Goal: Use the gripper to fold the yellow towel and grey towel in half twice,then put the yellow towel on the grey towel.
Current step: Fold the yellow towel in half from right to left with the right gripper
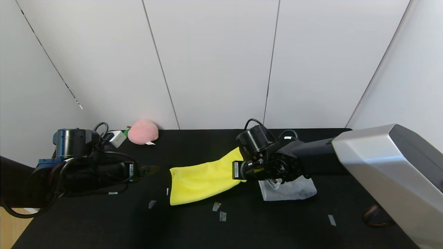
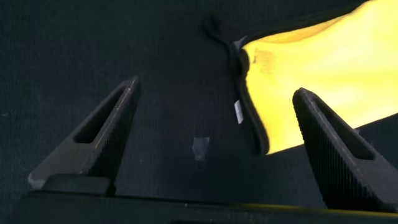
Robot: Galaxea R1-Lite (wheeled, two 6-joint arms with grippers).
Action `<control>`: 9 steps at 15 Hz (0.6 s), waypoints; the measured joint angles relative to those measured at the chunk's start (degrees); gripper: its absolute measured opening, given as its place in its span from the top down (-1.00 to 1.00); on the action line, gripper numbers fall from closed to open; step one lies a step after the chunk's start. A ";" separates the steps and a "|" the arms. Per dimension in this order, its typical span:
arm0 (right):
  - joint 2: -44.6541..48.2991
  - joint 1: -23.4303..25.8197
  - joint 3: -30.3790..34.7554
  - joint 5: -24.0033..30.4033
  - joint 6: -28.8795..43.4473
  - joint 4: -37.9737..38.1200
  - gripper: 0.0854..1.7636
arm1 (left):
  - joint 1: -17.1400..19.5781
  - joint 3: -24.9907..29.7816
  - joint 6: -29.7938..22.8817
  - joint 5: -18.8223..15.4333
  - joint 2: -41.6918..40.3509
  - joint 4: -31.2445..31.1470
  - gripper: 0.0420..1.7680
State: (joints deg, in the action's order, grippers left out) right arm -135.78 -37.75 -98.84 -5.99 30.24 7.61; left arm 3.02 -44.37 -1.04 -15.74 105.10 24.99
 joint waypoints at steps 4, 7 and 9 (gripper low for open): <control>1.85 2.23 2.38 0.00 -0.04 0.05 0.90 | 0.02 -0.05 0.15 -0.33 -0.18 0.11 -0.94; 3.04 3.58 4.00 0.00 -0.11 0.05 0.90 | 0.02 -0.30 0.22 -0.68 0.06 0.21 -0.94; 3.61 4.19 4.58 0.00 -0.26 0.05 0.90 | -0.16 -0.59 0.20 -0.87 0.28 0.29 -0.94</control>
State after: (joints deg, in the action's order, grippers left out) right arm -132.17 -33.56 -94.26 -5.99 29.99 7.66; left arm 2.86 -44.96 -0.84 -16.60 105.38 25.28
